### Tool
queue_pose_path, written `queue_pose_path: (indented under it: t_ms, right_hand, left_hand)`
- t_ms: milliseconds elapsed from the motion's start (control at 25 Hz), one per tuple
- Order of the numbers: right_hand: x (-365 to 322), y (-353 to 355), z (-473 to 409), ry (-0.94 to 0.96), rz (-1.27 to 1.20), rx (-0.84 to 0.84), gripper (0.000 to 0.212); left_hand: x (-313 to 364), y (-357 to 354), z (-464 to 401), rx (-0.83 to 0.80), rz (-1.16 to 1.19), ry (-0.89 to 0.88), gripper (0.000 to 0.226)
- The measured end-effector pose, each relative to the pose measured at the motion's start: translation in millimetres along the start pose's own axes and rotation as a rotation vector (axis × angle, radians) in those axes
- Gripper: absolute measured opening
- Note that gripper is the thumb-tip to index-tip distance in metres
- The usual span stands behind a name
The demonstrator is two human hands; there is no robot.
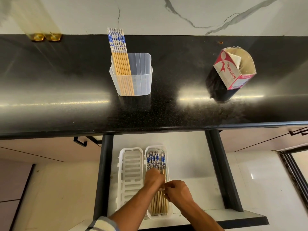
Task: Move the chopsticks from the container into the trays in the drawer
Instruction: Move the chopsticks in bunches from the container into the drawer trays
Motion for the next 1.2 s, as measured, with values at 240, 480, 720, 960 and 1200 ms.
queue_pose_path:
  t_ms: [240,480,720,960,1200]
  right_hand:
    - [-64,46,26,0.231,-0.25,0.051,0.02]
    - [-243,120,61,0.662,-0.393,0.185,0.016]
    - [-433,138,84,0.963,-0.249,0.319,0.013]
    - [-487,105,48,0.708,0.031,0.272,0.017]
    - [-469,79,27,0.738,-0.041,0.341,0.011]
  left_hand:
    - [30,92,43,0.071,0.398,-0.22,0.014]
    - [51,182,52,0.192,0.735,-0.3,0.015]
    - [143,251,69,0.221,0.689,-0.562,0.014]
    - [251,373,31,0.428,0.696,-0.783,0.013]
    - [258,391,-14,0.434,0.674,-0.677,0.025]
Point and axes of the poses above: each hand's wrist, its own z-axis away from the middle knuckle, its own y-axis out of the back of the hand, x = y × z, the point moved 3 cm from there along -z, towards the middle knuckle, and after that the axes turned 8 degrees about -y, right-handed, at the moved point
